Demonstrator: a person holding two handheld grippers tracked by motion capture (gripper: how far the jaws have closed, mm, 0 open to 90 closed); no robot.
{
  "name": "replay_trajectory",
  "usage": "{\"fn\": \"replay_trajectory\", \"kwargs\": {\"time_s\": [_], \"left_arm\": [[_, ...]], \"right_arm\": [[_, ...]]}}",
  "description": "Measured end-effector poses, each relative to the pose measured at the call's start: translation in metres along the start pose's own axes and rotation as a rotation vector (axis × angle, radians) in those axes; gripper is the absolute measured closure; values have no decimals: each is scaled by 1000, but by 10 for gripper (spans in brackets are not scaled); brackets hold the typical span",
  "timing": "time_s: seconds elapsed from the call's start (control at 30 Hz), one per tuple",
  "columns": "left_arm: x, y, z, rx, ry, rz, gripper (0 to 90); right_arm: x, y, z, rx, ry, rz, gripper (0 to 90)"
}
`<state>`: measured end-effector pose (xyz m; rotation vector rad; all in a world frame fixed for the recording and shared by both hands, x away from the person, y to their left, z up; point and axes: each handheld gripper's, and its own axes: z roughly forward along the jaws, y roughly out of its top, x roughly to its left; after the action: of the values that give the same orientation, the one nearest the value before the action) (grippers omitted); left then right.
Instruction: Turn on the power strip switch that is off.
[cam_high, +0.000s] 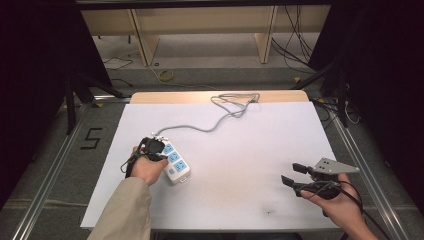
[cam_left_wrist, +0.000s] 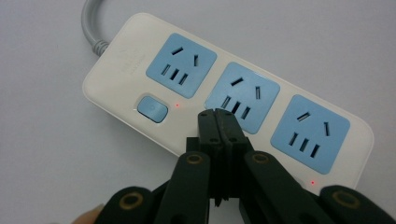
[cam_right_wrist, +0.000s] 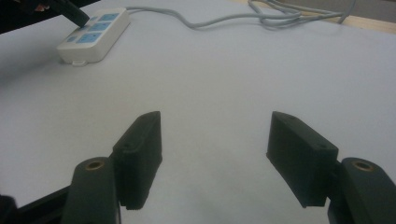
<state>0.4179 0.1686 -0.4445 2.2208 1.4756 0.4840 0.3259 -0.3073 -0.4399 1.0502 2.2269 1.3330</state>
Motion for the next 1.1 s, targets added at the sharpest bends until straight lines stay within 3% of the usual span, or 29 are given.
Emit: {"fn": "replay_trajectory", "kwargs": {"time_s": [1.1], "left_arm": [[-3, 8, 2, 54, 11, -25, 900]], "right_arm": [[0, 0, -1, 1, 0, -4, 358]]}}
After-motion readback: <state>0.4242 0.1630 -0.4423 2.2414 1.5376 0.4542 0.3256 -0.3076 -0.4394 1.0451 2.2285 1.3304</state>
